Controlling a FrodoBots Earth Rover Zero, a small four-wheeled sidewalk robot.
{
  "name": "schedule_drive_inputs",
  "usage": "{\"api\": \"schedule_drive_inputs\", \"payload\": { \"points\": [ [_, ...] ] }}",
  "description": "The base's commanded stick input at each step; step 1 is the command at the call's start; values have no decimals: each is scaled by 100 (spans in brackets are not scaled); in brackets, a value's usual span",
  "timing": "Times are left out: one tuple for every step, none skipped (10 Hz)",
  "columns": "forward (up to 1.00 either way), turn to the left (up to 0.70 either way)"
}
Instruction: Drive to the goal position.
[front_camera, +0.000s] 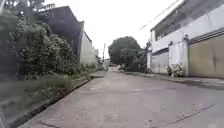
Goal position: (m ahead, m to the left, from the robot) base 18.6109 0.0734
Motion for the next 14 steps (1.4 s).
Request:
{"api": "schedule_drive_inputs", "payload": {
  "points": [
    [100, -37],
    [100, 0],
    [100, 0],
    [100, 0],
    [100, 0],
    [100, 0],
    [100, -35],
    [100, -39],
    [100, -36],
    [100, 0],
    [100, 0],
    [100, 0],
    [100, 0],
    [100, 0]
  ]
}}
